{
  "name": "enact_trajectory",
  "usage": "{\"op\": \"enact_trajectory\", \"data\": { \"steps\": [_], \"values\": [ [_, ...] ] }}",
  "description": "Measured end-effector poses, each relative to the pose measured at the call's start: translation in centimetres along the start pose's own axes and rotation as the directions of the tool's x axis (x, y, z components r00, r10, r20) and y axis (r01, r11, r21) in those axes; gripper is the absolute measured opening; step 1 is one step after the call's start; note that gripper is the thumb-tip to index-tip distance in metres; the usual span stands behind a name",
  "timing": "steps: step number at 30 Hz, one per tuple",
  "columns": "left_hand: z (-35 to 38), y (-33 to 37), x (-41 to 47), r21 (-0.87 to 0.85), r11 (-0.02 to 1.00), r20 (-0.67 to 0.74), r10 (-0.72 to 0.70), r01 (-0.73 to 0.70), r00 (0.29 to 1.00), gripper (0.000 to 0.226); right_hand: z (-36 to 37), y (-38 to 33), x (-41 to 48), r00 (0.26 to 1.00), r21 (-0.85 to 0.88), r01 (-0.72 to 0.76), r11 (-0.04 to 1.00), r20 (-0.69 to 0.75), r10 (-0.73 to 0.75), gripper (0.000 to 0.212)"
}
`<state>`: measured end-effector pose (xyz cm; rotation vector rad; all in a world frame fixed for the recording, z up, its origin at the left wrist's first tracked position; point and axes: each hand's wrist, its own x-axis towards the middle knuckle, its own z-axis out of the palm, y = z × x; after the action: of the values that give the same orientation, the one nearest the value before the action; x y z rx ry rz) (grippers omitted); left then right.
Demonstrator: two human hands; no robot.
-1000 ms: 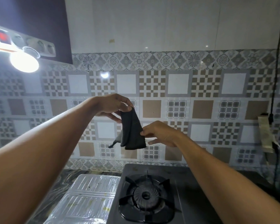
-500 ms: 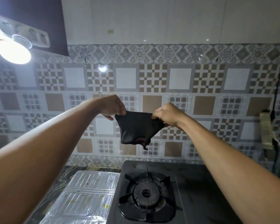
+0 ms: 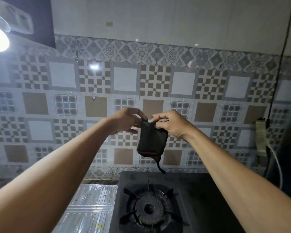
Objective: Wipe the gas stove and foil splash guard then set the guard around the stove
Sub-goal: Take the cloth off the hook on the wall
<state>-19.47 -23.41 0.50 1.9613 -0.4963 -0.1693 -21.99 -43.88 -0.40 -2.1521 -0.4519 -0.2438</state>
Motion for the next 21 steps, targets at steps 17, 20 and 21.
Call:
{"op": "enact_trajectory", "data": {
  "steps": [17, 20, 21],
  "values": [
    [1.1, -5.3, 2.8, -0.284, 0.957, 0.039, -0.049, 0.058, 0.998, 0.03, 3.5, 6.1, 0.1, 0.964, 0.349, -0.264, 0.899, 0.054, 0.262, 0.019],
    [2.1, -8.0, 4.0, -0.322, 0.939, 0.046, -0.111, 0.12, 0.993, 0.028, 5.3, 8.9, 0.2, 0.933, 0.484, -0.323, 0.813, 0.019, 0.36, 0.021],
    [2.4, -9.0, 4.5, -0.323, 0.937, 0.048, -0.128, 0.136, 0.991, 0.028, 5.9, 9.7, 0.4, 0.923, 0.474, -0.339, 0.813, -0.002, 0.385, 0.019]
  ]
}}
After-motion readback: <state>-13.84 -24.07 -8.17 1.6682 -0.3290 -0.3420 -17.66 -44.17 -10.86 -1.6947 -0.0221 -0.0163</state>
